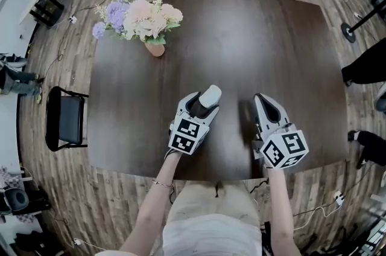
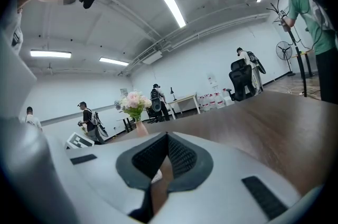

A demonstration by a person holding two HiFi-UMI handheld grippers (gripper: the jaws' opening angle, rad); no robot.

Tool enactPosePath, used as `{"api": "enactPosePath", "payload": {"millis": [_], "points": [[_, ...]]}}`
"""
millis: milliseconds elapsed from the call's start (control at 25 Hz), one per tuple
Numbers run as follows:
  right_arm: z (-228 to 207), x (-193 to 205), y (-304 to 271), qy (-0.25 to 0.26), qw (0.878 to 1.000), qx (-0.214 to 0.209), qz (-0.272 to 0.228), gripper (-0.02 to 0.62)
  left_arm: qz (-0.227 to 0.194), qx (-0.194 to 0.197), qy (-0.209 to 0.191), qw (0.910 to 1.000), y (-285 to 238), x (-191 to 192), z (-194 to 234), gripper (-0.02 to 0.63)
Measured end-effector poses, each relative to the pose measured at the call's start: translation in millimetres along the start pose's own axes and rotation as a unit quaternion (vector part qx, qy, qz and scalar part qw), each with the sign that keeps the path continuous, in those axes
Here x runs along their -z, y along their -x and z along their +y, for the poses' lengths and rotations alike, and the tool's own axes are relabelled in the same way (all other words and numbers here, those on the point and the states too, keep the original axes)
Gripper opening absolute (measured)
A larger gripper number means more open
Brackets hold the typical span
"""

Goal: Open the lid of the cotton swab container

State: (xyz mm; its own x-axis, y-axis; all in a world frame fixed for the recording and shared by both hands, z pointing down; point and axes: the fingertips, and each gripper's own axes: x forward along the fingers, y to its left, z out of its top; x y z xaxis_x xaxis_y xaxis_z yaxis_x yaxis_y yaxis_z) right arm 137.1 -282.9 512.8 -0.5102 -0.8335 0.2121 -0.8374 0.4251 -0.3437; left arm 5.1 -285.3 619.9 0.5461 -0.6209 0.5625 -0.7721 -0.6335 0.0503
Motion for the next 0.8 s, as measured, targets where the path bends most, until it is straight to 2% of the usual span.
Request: {"api": "enactPosePath", "payload": {"millis": [160,280,400,600,800], "points": [[-1.4,-0.2,0.0,-0.002,1.000,0.002,-0.002,0.021,0.024,0.000,-0.014,0.9996,-10.9,8.8,1.6,0.298],[-2.3,-0.8,-0.5,-0.001,1.000,0.003,-0.003,0.021,0.028,-0.005,-0.020,0.9994,-15.0,11.3,4.0,0.238],[-6.2,-4.0,1.2,-0.001,1.000,0.008,-0.005,0.021,0.029,-0.005,-0.028,0.9992,-17.0,11.5,4.6,0.230],[-8.4,-14.2,5.6,0.005,1.000,0.009,-0.008,0.021,0.039,0.011,-0.004,0.9992,-9.7,9.9,0.8,0.225],[-1.8,-26.1,8.4,0.014,1.000,-0.011,-0.009,0.021,0.032,0.027,-0.010,0.9991,3.9,-7.7,-8.2,0.224]]}}
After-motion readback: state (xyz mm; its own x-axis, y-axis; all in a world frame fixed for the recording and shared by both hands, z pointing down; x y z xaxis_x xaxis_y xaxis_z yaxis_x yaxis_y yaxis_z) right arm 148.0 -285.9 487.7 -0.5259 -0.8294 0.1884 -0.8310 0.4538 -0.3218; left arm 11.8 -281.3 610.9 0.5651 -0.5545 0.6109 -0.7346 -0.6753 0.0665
